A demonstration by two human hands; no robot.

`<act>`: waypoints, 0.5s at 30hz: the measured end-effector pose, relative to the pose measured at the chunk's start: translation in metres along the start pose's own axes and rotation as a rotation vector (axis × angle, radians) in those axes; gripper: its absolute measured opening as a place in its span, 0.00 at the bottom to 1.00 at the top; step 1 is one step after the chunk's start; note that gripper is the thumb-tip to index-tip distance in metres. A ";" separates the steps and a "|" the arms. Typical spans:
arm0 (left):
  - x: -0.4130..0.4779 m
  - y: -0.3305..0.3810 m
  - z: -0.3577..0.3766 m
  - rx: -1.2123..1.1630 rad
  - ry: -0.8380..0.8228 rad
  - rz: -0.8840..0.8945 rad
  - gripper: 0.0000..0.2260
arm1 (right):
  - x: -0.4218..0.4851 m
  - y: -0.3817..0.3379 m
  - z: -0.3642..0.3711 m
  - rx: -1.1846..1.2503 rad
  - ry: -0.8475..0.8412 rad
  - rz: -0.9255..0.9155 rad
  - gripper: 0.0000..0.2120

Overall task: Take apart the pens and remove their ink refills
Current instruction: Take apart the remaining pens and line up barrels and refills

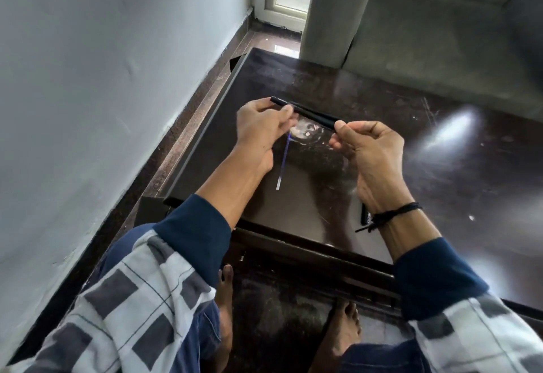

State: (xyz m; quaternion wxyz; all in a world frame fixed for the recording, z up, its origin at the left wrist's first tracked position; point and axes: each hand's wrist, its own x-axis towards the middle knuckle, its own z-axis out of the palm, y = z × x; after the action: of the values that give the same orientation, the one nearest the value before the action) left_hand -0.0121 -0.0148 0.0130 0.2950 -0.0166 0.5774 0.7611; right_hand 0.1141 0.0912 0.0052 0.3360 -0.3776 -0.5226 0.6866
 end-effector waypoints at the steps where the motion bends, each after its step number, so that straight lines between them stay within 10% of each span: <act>1: 0.004 0.000 -0.003 -0.015 0.032 0.009 0.11 | 0.004 0.002 -0.003 -0.012 0.013 -0.005 0.10; 15: 0.016 -0.010 -0.010 0.410 0.128 0.123 0.08 | 0.022 0.004 -0.027 -0.401 -0.050 -0.099 0.04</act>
State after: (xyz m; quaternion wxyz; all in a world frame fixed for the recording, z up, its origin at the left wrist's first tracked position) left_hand -0.0241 -0.0155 -0.0047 0.2079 0.0305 0.7374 0.6419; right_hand 0.1264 0.1220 -0.0071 0.2743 -0.3937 -0.6747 0.5608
